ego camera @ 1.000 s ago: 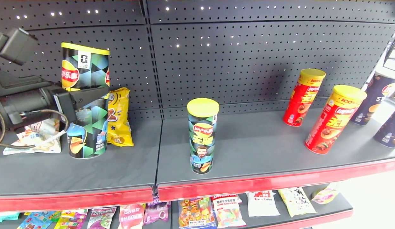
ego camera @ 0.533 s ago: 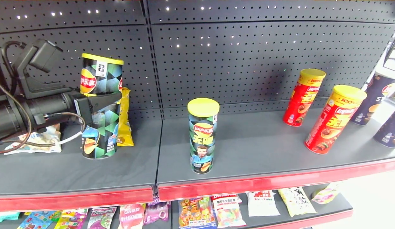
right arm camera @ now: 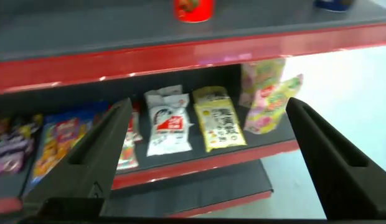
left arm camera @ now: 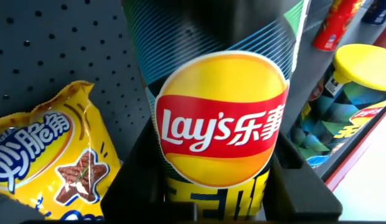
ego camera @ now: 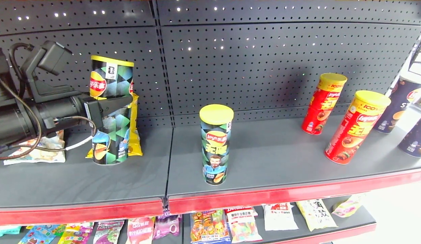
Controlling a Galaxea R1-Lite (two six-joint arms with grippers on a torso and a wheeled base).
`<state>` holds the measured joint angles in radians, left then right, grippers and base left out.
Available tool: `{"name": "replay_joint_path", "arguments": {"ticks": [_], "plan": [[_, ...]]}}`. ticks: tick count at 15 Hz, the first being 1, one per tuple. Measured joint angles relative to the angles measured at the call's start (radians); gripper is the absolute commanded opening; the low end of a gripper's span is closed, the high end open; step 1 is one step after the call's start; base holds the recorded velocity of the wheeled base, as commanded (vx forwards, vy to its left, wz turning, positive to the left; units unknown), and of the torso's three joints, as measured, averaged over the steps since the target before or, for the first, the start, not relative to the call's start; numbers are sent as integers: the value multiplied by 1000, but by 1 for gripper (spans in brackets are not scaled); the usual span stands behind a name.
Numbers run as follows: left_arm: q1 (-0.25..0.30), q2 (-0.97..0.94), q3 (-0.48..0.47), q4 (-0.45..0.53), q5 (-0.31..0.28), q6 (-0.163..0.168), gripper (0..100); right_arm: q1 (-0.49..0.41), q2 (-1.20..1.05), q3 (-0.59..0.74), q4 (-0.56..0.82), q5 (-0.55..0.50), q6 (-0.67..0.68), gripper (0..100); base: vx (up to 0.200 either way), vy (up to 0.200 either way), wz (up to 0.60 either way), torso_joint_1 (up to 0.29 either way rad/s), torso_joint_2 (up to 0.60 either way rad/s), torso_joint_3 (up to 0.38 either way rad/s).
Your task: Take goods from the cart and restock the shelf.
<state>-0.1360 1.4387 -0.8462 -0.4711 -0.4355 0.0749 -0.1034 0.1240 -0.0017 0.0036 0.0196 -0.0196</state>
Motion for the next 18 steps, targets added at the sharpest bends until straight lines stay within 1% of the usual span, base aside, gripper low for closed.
{"name": "replay_joint_path", "arguments": {"ticks": [2,3,4,7,12,13,15,16,17,18], "plan": [[-1,1,0,0,0,0,0,110,8,0,0,4,1,100,0,0,0,0,0,0],[0,1,-1,0,0,0,0,144,-3,1,-1,4,2,100,0,0,0,0,0,0],[-1,1,-2,-1,0,0,0,149,-27,1,-2,4,4,100,0,0,0,0,0,0],[-10,2,-5,-1,0,3,0,109,-93,2,-3,4,10,100,0,0,0,0,0,0],[-22,14,-3,-10,0,3,0,103,-119,2,-4,4,11,100,0,0,0,0,0,0],[-32,24,-2,-45,0,2,0,103,-120,2,-4,4,11,100,0,0,0,0,0,0],[-51,60,0,-146,0,1,0,103,-121,2,-3,3,10,100,0,0,0,0,0,0],[-56,87,0,-211,-1,1,0,103,-121,2,-4,3,11,100,0,0,0,0,0,0],[-62,122,-1,-300,0,1,0,103,-121,2,-3,3,11,100,0,0,0,0,0,0],[-69,162,-2,-388,-3,-7,0,103,-121,2,-4,3,11,100,0,0,0,0,0,0]]}}
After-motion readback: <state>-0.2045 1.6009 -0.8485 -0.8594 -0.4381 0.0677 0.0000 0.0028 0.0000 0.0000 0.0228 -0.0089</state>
